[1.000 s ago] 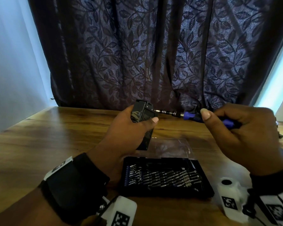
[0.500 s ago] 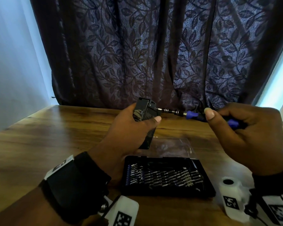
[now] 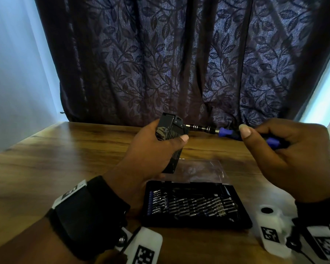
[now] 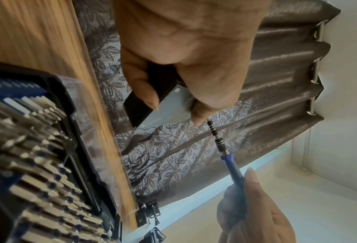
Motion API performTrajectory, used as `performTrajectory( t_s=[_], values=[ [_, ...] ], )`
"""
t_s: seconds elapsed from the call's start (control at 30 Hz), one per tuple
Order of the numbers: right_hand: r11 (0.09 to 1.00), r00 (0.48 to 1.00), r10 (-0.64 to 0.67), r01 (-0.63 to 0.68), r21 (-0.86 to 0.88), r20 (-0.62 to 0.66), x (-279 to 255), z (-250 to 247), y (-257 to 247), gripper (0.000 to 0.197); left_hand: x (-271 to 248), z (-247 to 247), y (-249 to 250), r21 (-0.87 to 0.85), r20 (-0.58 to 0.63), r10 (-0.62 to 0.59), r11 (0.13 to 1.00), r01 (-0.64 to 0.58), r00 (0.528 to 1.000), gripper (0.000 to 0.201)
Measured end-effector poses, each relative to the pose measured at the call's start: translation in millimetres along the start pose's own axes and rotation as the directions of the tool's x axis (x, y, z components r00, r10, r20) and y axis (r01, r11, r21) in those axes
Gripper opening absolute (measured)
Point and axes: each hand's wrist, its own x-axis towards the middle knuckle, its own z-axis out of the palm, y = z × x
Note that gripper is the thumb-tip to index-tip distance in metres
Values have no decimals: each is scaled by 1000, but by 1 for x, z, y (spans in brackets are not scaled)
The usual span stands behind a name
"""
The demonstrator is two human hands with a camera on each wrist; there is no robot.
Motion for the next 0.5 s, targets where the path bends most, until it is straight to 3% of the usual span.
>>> performTrajectory(
  t_s=[0.5],
  values=[
    [1000,1000,3,-3,-3,2,0,0,0,37,1,1,-1,-8,3,-16,1000,16,1000,15]
  ],
)
